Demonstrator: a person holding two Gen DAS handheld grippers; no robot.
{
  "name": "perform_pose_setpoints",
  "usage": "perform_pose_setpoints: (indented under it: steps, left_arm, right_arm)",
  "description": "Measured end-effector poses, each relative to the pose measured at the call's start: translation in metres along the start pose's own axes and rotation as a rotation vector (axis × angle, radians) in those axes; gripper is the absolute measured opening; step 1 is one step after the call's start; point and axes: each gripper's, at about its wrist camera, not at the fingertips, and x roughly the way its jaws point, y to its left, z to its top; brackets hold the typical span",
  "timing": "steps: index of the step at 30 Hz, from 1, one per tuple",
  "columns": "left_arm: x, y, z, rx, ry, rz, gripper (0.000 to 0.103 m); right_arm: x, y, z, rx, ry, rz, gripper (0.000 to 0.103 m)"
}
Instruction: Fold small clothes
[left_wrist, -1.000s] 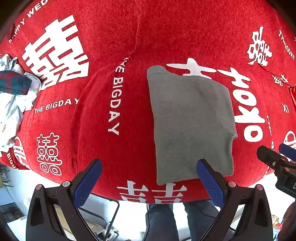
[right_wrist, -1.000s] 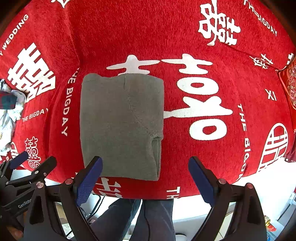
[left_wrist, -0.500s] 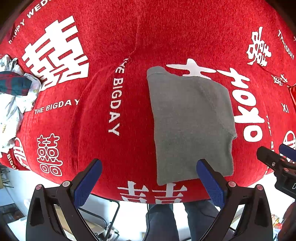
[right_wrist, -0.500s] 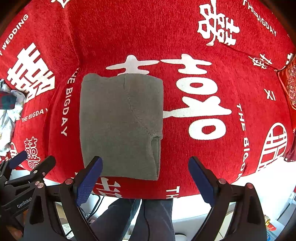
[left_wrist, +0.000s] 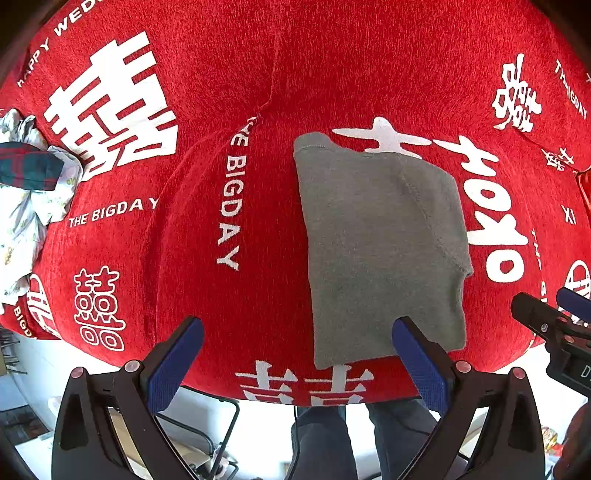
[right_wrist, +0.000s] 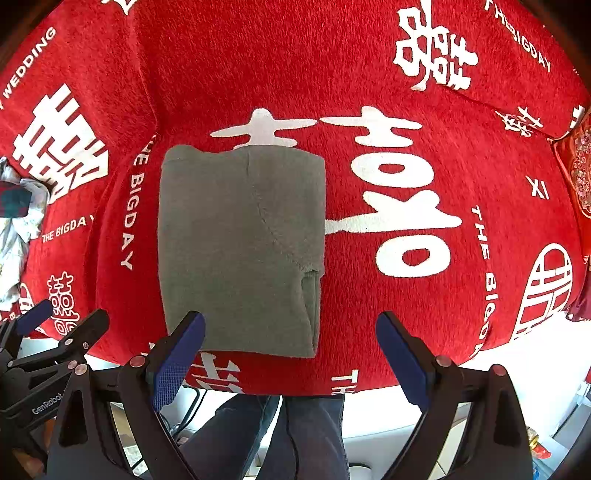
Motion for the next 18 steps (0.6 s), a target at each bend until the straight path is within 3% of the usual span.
perform_pose_setpoints:
  steps: [18]
  left_arm:
    - [-0.0013, 0.0005, 0.0009, 0.012, 0.0, -0.002, 0.102]
  right_arm:
    - [0.0012, -0.0013, -0.0004, 0.002, 0.005, 0.002, 0.095]
